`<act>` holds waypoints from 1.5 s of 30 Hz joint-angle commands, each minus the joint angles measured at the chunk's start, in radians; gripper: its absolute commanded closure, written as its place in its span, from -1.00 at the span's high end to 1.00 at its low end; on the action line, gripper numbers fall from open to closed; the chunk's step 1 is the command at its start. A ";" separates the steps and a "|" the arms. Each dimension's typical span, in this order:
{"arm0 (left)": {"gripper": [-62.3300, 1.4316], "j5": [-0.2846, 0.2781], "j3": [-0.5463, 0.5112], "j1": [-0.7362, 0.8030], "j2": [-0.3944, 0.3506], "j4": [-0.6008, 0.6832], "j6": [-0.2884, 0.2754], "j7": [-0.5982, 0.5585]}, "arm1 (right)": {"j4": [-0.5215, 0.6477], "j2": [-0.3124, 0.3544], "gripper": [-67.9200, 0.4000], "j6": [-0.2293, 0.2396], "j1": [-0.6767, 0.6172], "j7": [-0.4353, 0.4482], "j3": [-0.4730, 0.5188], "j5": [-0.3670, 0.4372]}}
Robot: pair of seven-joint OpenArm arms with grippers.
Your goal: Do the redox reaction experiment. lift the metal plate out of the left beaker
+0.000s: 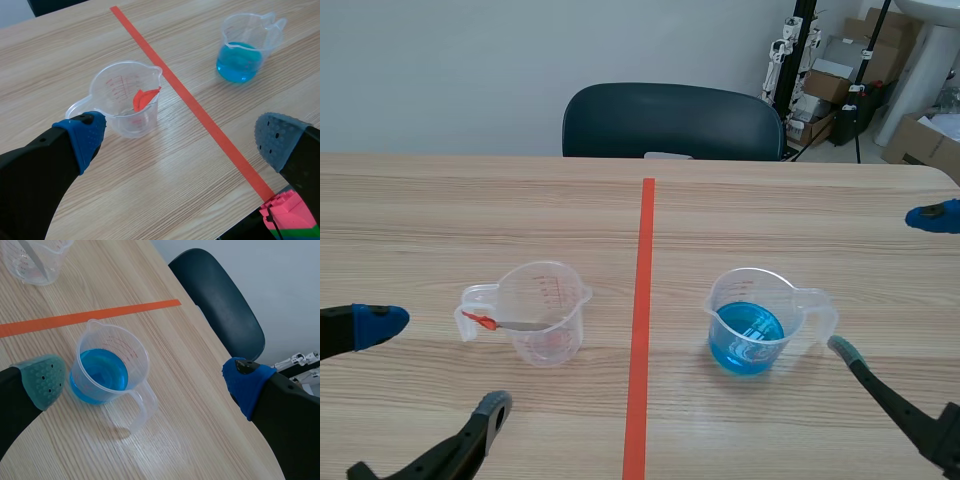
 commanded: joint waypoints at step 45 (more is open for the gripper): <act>1.00 0.169 -0.029 0.137 0.207 -0.594 0.001 -0.859 | -0.104 -0.007 0.96 0.182 0.619 0.041 -0.549 -0.181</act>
